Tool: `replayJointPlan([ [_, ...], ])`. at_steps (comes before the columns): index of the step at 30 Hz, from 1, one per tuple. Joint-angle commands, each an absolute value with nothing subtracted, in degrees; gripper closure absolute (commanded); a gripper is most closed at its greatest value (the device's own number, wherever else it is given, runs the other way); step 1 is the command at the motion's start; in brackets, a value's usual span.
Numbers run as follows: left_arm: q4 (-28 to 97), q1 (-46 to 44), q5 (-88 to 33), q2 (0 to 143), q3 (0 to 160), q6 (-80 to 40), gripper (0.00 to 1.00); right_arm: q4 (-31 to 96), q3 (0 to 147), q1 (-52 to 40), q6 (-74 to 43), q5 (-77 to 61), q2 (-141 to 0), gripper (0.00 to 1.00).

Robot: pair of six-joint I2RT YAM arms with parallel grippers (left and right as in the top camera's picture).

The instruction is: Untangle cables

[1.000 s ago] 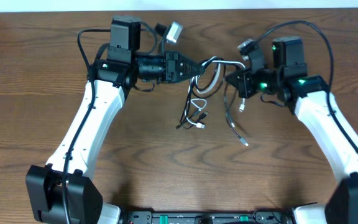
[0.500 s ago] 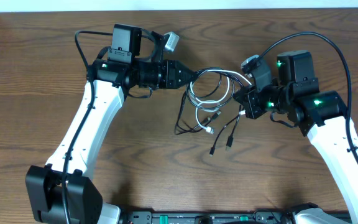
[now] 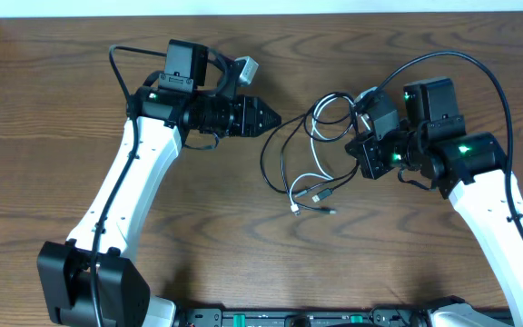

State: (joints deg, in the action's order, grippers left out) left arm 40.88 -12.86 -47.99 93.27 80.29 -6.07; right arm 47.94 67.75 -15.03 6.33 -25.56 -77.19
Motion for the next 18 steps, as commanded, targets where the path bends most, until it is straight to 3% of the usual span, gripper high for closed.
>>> replayJointPlan([
  [1,40.6,-12.84,-47.29,95.35,80.68,-4.71,0.52,47.55,67.81,-15.49,8.47,-28.03,-77.01,0.99],
  [6,40.4,-15.75,-48.45,99.88,80.68,-6.9,0.51,47.55,67.81,-15.49,8.45,-28.01,-77.01,0.99],
  [8,39.29,-17.1,-50.61,100.99,80.68,-9.93,0.45,47.57,67.81,-15.49,8.43,-28.01,-77.01,0.99],
  [12,34.96,-19.05,-54.22,102.3,80.68,-21.12,0.36,47.57,67.81,-15.49,8.43,-27.99,-77.01,0.99],
  [18,31.9,-20.8,-53.78,102.39,80.68,-35.92,0.35,47.59,67.81,-15.49,8.43,-27.99,-77.01,0.99],
])
